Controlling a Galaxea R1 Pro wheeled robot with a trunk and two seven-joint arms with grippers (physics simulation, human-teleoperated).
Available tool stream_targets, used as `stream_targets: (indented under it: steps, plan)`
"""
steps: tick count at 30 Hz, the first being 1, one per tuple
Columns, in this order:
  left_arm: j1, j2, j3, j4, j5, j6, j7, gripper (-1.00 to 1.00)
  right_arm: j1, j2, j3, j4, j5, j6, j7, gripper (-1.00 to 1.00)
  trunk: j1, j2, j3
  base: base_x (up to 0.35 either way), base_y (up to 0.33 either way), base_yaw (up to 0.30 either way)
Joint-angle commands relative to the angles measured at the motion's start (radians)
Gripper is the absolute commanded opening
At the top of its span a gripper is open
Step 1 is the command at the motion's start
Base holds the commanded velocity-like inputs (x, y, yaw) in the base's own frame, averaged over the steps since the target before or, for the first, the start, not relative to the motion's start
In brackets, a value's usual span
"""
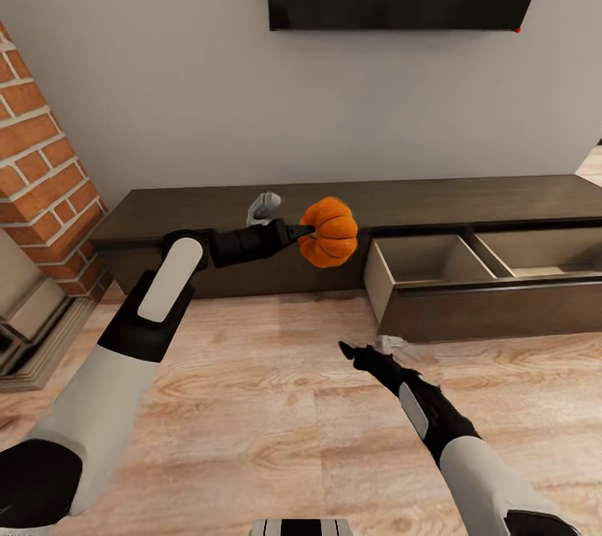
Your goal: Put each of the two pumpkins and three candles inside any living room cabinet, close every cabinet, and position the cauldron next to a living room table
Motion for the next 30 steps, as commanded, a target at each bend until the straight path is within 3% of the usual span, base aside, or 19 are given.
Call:
stream_targets:
  steps: [1, 4, 8, 12, 15, 17, 19, 21, 22, 23, 26, 28, 30]
  plan:
    - [-0.001, 0.006, 0.000, -0.001, 0.004, 0.002, 0.000, -1.00, 0.000, 0.000, 0.003, -0.013, 0.021, 0.031, 0.029, 1.00, 0.000, 0.000, -0.001, 0.000, 0.000, 0.000]
    - [-0.001, 0.043, 0.005, -0.002, -0.006, 0.002, 0.000, -1.00, 0.001, -0.021, 0.068, -0.053, 0.172, 0.164, 0.255, 1.00, 0.000, 0.000, -0.001, 0.000, 0.000, 0.000]
    - [-0.001, 0.078, 0.007, -0.004, -0.009, 0.006, 0.000, -1.00, 0.002, -0.043, 0.118, -0.066, 0.320, 0.222, 0.508, 1.00, 0.000, 0.000, -0.001, 0.000, 0.000, 0.000]
    - [-0.001, 0.091, 0.007, -0.003, -0.012, 0.011, 0.009, -1.00, 0.002, -0.049, 0.133, -0.069, 0.413, 0.240, 0.608, 1.00, 0.000, 0.000, -0.001, 0.000, 0.000, 0.000]
    - [-0.001, 0.091, 0.007, -0.003, -0.020, 0.012, 0.019, -1.00, 0.003, -0.051, 0.136, -0.069, 0.434, 0.245, 0.632, 1.00, 0.000, 0.000, -0.001, 0.000, 0.000, 0.000]
    - [-0.001, 0.088, 0.006, 0.000, -0.044, 0.013, 0.036, -1.00, 0.003, -0.050, 0.138, -0.069, 0.442, 0.252, 0.649, 1.00, 0.000, 0.000, -0.001, 0.000, 0.000, 0.000]
    - [-0.001, 0.072, 0.006, 0.002, -0.086, 0.020, 0.062, -1.00, 0.003, -0.046, 0.140, -0.069, 0.447, 0.268, 0.670, 1.00, 0.000, 0.000, -0.001, 0.000, 0.000, 0.000]
    - [-0.004, -0.001, 0.006, 0.020, -0.187, 0.055, 0.101, -1.00, 0.003, -0.035, 0.161, -0.069, 0.456, 0.336, 0.710, 1.00, 0.000, 0.000, -0.001, 0.000, 0.000, 0.000]
    - [-0.005, -0.036, 0.006, 0.033, -0.240, 0.066, 0.109, -1.00, 0.004, -0.027, 0.194, -0.069, 0.460, 0.364, 0.730, 1.00, 0.000, 0.000, -0.001, 0.000, 0.000, 0.000]
    - [-0.005, -0.052, 0.006, 0.038, -0.268, 0.071, 0.111, -1.00, 0.004, -0.022, 0.217, -0.070, 0.462, 0.376, 0.742, 1.00, 0.000, 0.000, -0.001, 0.000, 0.000, 0.000]
    - [-0.006, -0.127, 0.006, 0.045, -0.406, 0.090, 0.104, -1.00, 0.004, 0.026, 0.358, -0.068, 0.461, 0.421, 0.784, 1.00, 0.000, 0.000, -0.001, 0.000, 0.000, 0.000]
    - [-0.007, -0.131, 0.007, 0.042, -0.434, 0.093, 0.084, -1.00, 0.003, 0.038, 0.379, -0.064, 0.461, 0.423, 0.785, 1.00, 0.000, 0.000, -0.001, 0.000, 0.000, 0.000]
    - [-0.007, -0.113, 0.007, 0.038, -0.445, 0.094, 0.060, -1.00, 0.002, 0.040, 0.373, -0.063, 0.459, 0.422, 0.782, 1.00, 0.000, 0.000, -0.001, 0.000, 0.000, 0.000]
